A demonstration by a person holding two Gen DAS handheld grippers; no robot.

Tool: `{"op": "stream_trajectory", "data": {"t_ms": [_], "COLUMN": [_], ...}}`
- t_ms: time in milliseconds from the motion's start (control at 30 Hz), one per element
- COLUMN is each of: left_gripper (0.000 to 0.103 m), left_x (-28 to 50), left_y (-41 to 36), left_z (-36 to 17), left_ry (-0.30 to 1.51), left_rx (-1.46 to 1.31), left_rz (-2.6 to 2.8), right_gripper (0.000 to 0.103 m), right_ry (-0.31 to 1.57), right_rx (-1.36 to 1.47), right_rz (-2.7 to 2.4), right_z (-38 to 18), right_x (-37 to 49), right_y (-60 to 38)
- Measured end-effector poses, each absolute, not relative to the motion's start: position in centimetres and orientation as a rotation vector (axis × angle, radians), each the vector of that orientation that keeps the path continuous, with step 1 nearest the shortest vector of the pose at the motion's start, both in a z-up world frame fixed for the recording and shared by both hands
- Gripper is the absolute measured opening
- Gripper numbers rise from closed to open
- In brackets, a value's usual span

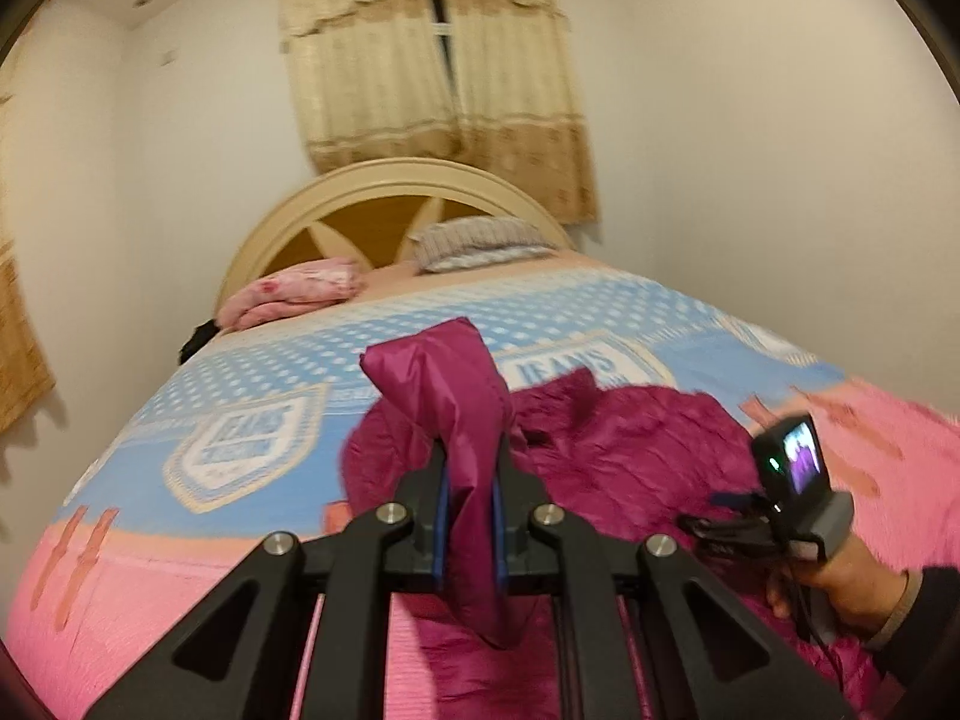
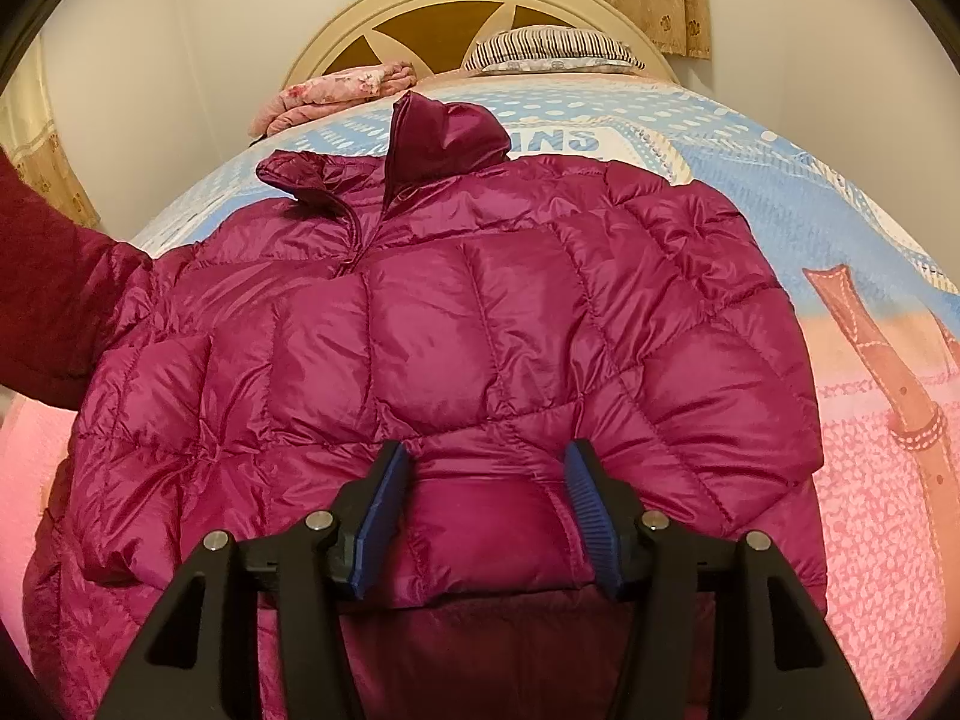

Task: Fold large clothes
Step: 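Lift the sleeve with the left gripper, fold it across the jacket body, release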

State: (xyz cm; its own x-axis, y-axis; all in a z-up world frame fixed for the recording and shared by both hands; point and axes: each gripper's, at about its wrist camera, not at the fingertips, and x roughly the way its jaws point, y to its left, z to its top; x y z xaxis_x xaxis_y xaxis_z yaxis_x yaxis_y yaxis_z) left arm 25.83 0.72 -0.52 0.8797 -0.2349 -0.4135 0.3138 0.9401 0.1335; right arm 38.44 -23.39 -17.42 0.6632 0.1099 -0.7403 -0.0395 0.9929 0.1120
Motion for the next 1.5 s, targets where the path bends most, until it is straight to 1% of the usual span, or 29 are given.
{"op": "stream_trajectory", "data": {"t_ms": [233,467,733,900,933,1033,1067,1100,1133,1167,1200,1300,1333,1367,1400,1500], "left_gripper": [0.012,0.012,0.012,0.018,0.021,0.023,0.026,0.034,0.039,0.049,0.054,0.057,0.065,0.075,0.079,0.079], "left_x": [26.8,27.7,27.1,26.8,26.6,25.0,24.6,24.2,23.8,23.5,23.6,24.2,24.6,25.3,26.1,29.3], "left_y": [-5.2,-7.7,-9.2,-10.0,-10.2,-10.4,-10.5,-10.5,-10.3,-10.0,-9.8,-8.5,-8.2,-7.9,-7.8,-8.0], "left_z": [-4.4,-7.5,-9.0,-9.4,-9.2,-7.9,-7.5,-6.9,-6.4,-5.7,-5.4,-4.6,-4.7,-5.1,-5.7,-8.9], "left_ry": [0.477,0.557,0.59,0.596,0.592,0.54,0.525,0.509,0.496,0.477,0.468,0.454,0.457,0.469,0.483,0.583], "left_rx": [0.284,0.293,0.312,0.323,0.327,0.326,0.327,0.321,0.314,0.301,0.292,0.258,0.26,0.272,0.283,0.305], "left_rz": [-0.364,-0.409,-0.434,-0.434,-0.434,-0.475,-0.479,-0.487,-0.49,-0.48,-0.471,-0.444,-0.425,-0.397,-0.372,-0.312], "right_gripper": [0.059,0.06,0.061,0.062,0.062,0.062,0.062,0.062,0.062,0.062,0.062,0.062,0.062,0.062,0.062,0.062], "right_ry": [0.835,0.827,0.823,0.824,0.823,0.823,0.822,0.823,0.823,0.823,0.822,0.822,0.822,0.822,0.822,0.82], "right_rx": [0.109,0.141,0.162,0.16,0.163,0.167,0.168,0.166,0.165,0.165,0.167,0.169,0.17,0.17,0.17,0.177], "right_rz": [0.097,0.111,0.12,0.12,0.121,0.123,0.123,0.123,0.122,0.122,0.123,0.123,0.123,0.123,0.123,0.125], "right_z": [-17.4,-17.4,-17.4,-17.4,-17.4,-17.4,-17.4,-17.4,-17.4,-17.4,-17.4,-17.4,-17.4,-17.4,-17.4,-17.4], "right_x": [38.3,38.3,38.2,38.2,38.2,38.2,38.2,38.2,38.2,38.2,38.2,38.2,38.2,38.2,38.2,38.1], "right_y": [-23.6,-24.0,-24.3,-24.3,-24.3,-24.3,-24.3,-24.3,-24.3,-24.4,-24.4,-24.4,-24.4,-24.4,-24.4,-24.5]}}
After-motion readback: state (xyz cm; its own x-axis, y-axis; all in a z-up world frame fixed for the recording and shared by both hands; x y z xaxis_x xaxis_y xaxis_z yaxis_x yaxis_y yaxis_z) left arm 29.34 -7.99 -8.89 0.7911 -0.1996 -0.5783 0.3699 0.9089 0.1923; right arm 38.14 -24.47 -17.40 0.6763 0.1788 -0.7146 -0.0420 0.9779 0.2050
